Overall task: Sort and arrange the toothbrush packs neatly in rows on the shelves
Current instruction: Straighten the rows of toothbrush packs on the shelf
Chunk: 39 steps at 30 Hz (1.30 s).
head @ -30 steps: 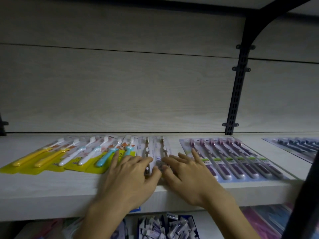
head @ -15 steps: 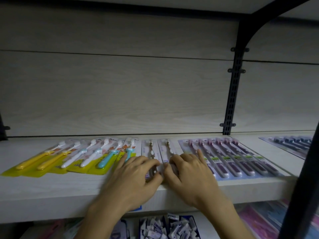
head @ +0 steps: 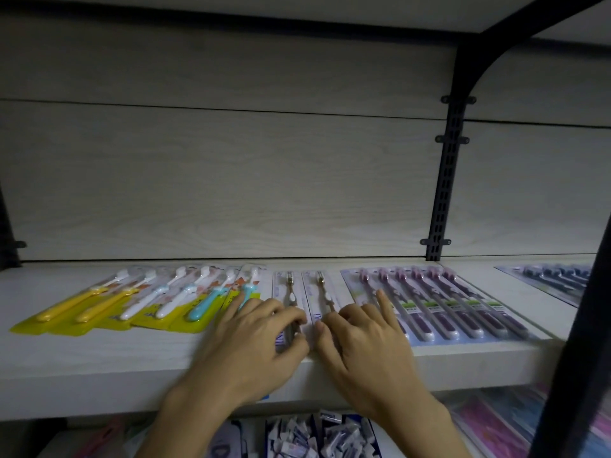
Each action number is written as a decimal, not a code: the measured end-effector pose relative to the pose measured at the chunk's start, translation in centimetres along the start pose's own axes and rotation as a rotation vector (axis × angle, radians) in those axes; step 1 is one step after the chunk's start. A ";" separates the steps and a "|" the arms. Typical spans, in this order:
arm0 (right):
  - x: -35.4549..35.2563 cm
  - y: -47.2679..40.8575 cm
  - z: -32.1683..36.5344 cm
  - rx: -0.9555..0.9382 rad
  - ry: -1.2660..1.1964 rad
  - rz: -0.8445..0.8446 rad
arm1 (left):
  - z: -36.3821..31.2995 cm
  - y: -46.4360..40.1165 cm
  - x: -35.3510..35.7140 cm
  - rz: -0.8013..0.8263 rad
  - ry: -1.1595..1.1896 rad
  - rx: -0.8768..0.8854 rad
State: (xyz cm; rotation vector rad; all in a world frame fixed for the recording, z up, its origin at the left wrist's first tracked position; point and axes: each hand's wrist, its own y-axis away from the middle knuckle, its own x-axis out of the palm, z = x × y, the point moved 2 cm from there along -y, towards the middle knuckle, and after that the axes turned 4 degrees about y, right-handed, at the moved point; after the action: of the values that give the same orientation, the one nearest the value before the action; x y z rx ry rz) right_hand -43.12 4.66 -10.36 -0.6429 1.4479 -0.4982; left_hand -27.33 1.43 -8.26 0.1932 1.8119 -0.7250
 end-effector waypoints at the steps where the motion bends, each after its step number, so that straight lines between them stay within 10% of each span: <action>1: 0.0 0.1 0.0 -0.003 0.000 0.012 | 0.0 0.0 0.0 -0.004 -0.005 0.001; 39: -1.1 -3.2 4.0 -0.215 -0.094 0.188 | 5.1 4.2 -3.3 -0.216 -0.051 -0.217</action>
State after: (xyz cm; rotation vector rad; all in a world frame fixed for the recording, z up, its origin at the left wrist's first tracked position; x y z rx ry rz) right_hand -39.03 3.42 -7.34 -0.6829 1.4666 -0.1642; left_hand -20.03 2.59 -7.80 -0.1651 1.8653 -0.6702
